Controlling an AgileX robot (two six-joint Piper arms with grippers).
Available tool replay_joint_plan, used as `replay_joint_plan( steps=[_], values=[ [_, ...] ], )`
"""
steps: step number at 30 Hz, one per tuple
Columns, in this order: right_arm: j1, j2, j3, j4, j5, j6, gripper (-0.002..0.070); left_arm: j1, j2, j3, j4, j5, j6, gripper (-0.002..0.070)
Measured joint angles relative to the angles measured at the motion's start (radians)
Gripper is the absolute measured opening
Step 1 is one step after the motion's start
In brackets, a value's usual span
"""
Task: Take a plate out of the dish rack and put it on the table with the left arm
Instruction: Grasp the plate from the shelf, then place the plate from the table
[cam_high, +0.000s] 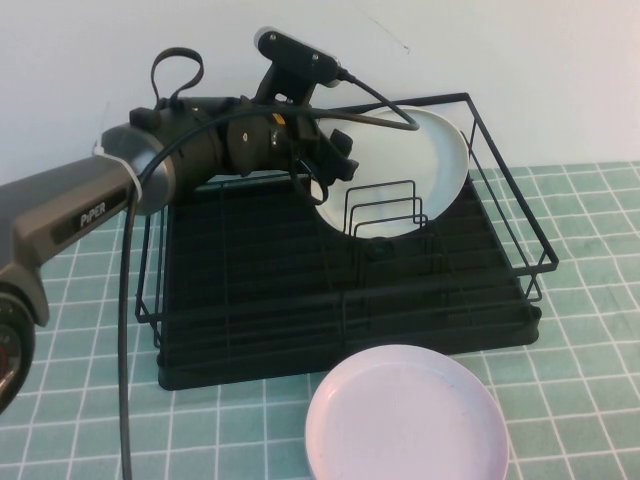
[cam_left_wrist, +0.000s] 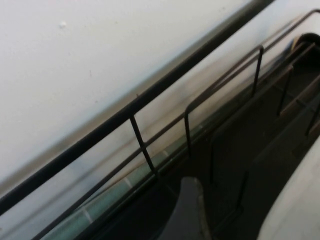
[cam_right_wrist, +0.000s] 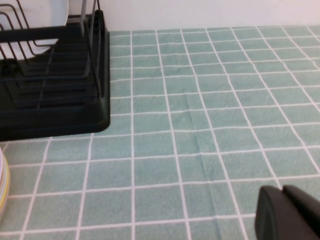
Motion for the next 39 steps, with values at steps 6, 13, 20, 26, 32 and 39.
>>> replay_joint_plan(
  steps=[6, 13, 20, 26, 32, 39],
  values=[
    [0.000, 0.000, 0.000, 0.000, 0.000, 0.000, -0.0002, 0.000, 0.025, -0.001, -0.040, -0.044, -0.004, 0.0483],
    [0.000, 0.000, 0.000, 0.000, 0.000, 0.000, -0.0002, -0.002, 0.037, -0.001, -0.061, -0.034, -0.004, 0.0087],
    [0.000, 0.000, 0.000, 0.000, 0.000, 0.000, -0.0002, -0.002, 0.035, -0.001, -0.023, -0.018, 0.019, 0.0036],
    [0.000, 0.000, 0.000, 0.000, 0.000, 0.000, -0.0002, -0.002, -0.026, -0.001, 0.008, -0.003, 0.017, 0.0034],
    [0.000, 0.000, 0.000, 0.000, 0.000, 0.000, -0.0002, -0.002, -0.174, -0.001, 0.008, 0.033, 0.014, 0.0031],
    [0.000, 0.000, 0.000, 0.000, 0.000, 0.000, -0.0002, -0.002, -0.355, -0.002, -0.009, 0.288, -0.007, 0.0030]
  ],
)
